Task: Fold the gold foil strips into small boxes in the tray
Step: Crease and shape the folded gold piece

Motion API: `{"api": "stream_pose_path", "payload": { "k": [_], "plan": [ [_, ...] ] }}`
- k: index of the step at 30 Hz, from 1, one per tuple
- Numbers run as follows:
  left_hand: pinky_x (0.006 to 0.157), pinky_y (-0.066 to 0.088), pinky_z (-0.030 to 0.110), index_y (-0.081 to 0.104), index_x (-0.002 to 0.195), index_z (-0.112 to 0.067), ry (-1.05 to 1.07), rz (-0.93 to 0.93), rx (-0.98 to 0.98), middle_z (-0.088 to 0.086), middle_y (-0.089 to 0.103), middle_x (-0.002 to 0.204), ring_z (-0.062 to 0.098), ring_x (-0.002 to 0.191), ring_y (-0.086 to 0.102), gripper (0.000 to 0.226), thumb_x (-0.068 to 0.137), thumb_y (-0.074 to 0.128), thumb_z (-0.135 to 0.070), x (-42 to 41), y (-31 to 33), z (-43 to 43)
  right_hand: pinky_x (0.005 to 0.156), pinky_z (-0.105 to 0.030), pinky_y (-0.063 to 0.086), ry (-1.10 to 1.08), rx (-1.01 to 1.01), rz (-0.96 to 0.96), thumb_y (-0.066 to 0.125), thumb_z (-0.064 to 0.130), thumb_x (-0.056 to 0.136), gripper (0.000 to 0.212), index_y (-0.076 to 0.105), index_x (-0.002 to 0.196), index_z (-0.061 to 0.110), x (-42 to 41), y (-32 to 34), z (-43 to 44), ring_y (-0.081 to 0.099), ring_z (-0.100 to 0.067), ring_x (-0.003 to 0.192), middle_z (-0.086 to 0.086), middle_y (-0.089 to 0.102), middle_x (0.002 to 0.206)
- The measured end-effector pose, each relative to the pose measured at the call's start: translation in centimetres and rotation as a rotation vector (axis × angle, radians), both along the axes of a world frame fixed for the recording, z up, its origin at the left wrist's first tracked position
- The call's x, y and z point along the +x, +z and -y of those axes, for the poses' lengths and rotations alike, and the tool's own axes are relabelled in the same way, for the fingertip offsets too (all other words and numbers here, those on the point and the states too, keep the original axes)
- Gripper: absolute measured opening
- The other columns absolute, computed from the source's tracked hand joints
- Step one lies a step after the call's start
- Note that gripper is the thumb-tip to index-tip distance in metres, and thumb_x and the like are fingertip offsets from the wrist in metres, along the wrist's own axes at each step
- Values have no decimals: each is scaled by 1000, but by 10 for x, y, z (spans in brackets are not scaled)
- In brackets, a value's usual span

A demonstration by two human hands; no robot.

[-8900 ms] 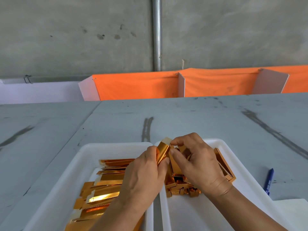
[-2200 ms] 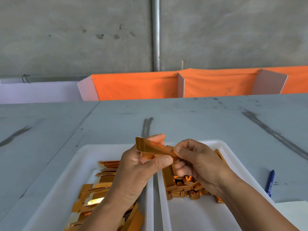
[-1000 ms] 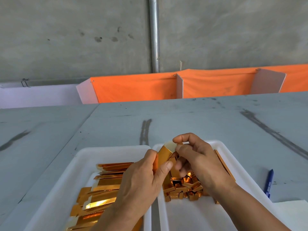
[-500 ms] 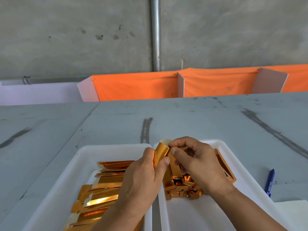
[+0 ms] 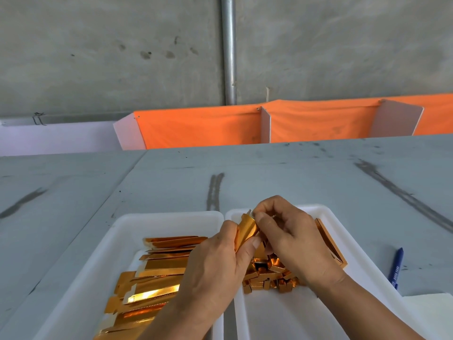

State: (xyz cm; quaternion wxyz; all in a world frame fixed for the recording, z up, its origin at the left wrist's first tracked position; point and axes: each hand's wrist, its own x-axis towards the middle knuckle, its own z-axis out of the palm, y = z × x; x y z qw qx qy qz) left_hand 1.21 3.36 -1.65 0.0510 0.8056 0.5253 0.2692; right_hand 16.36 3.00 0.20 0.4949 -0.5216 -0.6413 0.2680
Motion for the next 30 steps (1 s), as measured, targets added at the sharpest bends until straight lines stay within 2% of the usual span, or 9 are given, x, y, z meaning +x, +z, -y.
{"api": "stream_pose_path", "payload": {
  "k": [3,6,9,12,16,19,27,30],
  "plan": [
    [46,34,10,28,99,-37,-1,6,-17,-14,45,68,4,57,52,43,78,12,-71,0,0,0,60,-40,60,0,17,19,54,31,99,16,63,99,45,-1,-3,-1,67,-17,70,13,69,81],
    [46,33,10,28,99,-37,4,-6,-13,-15,45,68,4,56,51,42,79,13,-71,0,0,0,61,-33,60,-13,28,50,55,31,98,19,63,97,49,-1,-3,0,68,-10,72,21,68,82],
    [47,34,10,28,100,-37,2,-8,-13,-14,44,69,5,57,52,42,79,13,-70,0,0,1,60,-36,61,-41,18,46,58,32,96,14,68,94,40,0,-4,-2,68,-13,73,16,69,82],
    [48,33,10,26,101,-36,3,-25,-1,-15,43,69,5,58,51,44,78,11,-70,0,1,1,67,-36,62,-33,-51,-18,59,33,95,14,73,93,34,0,-3,-2,69,-12,76,15,71,89],
    [46,30,11,25,98,-35,16,-54,27,-14,42,67,5,55,48,43,78,9,-69,-1,1,1,59,-25,56,79,-204,-197,61,26,97,15,75,92,27,-1,4,0,64,-15,55,-3,73,77],
    [44,30,12,26,97,-34,21,-45,31,-13,44,67,5,54,48,42,80,9,-68,-2,0,0,57,-20,53,86,-224,-248,61,23,97,15,76,93,24,-4,4,1,61,-13,52,-3,73,74],
    [43,33,12,28,97,-35,29,-16,39,-13,45,66,5,52,49,47,76,5,-70,-1,0,0,61,-26,56,107,-255,-253,60,25,98,18,75,88,21,-7,4,2,62,-15,54,-6,73,76],
    [42,35,12,32,95,-34,29,46,24,-10,47,63,6,50,50,49,74,8,-71,-1,1,-1,57,-25,55,138,-198,-263,61,19,97,11,71,96,25,-11,3,4,65,-13,58,-5,73,79]
  ]
}}
